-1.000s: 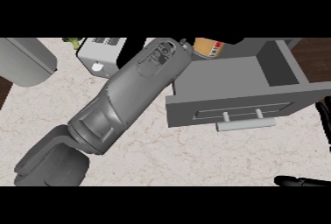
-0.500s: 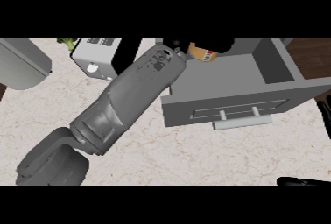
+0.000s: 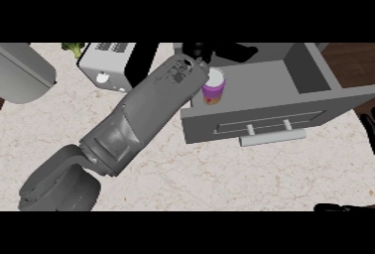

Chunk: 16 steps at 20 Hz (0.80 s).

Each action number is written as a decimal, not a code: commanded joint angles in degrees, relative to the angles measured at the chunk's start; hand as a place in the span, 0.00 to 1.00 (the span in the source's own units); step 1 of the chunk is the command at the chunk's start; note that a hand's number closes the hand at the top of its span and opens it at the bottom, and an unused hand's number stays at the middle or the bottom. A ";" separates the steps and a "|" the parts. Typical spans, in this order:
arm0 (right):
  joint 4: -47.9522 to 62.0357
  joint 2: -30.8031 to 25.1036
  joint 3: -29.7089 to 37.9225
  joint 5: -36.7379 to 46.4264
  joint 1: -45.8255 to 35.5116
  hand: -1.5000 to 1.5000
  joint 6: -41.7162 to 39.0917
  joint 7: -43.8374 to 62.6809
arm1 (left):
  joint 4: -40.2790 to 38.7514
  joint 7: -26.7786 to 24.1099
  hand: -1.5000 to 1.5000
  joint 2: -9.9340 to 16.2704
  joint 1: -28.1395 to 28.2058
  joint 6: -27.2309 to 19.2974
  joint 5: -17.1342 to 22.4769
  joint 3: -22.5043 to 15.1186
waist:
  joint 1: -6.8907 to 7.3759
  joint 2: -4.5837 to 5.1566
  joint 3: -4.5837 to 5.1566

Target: Pick up the can, place it into the drawer and close the drawer

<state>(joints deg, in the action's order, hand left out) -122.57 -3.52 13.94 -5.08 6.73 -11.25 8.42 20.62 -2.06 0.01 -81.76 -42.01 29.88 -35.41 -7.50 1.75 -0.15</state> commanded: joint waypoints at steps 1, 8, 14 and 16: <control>-0.06 0.53 -1.34 1.40 -0.92 0.00 0.66 0.35 | 0.24 0.39 0.00 -0.01 -0.05 -2.66 1.44 -1.28 | -0.66 0.28 -0.02; -0.54 -2.51 -0.42 7.32 -1.39 0.00 0.03 -4.49 | 2.16 -2.13 0.00 -0.01 1.82 -2.90 4.76 -0.83 | 0.93 0.03 0.03; -3.03 -5.14 -1.70 14.34 -0.64 0.00 -0.48 -8.77 | 2.47 -1.73 0.00 -0.01 0.53 -3.91 7.84 -0.14 | 0.69 -0.02 0.00; -5.39 -6.58 -3.89 17.08 -0.54 0.00 -1.54 -7.94 | 3.61 -2.27 0.00 -0.01 0.38 -4.18 9.05 0.03 | 0.63 -0.12 0.05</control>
<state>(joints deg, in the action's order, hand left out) -126.61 -8.28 11.67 7.89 6.12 -11.85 2.34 23.32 -4.21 0.01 -80.87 -46.05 36.93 -35.67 -6.84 1.66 -0.11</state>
